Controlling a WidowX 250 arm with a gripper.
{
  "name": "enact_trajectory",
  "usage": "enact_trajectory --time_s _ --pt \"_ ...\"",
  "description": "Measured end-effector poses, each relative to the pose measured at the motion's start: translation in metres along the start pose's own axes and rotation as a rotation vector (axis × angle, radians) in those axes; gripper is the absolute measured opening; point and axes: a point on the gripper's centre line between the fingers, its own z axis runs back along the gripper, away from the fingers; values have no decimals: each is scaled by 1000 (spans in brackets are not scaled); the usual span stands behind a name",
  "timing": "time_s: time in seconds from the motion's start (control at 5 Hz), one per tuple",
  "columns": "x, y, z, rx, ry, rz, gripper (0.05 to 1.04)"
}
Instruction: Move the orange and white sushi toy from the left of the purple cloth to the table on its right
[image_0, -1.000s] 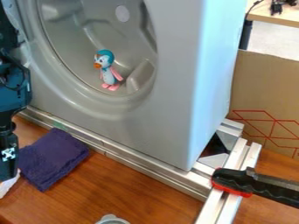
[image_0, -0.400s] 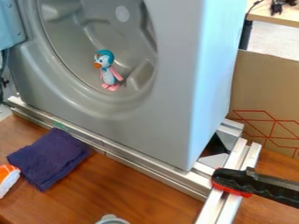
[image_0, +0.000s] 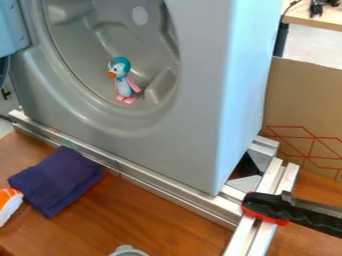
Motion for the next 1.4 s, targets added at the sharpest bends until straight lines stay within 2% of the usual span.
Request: enact_trajectory --time_s 0.2,0.6,1.0,1.4 --pt "9 8 -4 -16 -50 62 1000" --pt "19 15 -24 -34 -84 105 1000" --pt "31 18 -50 -85 -62 131 1000" --pt "41 19 -74 -91 -12 107 1000"
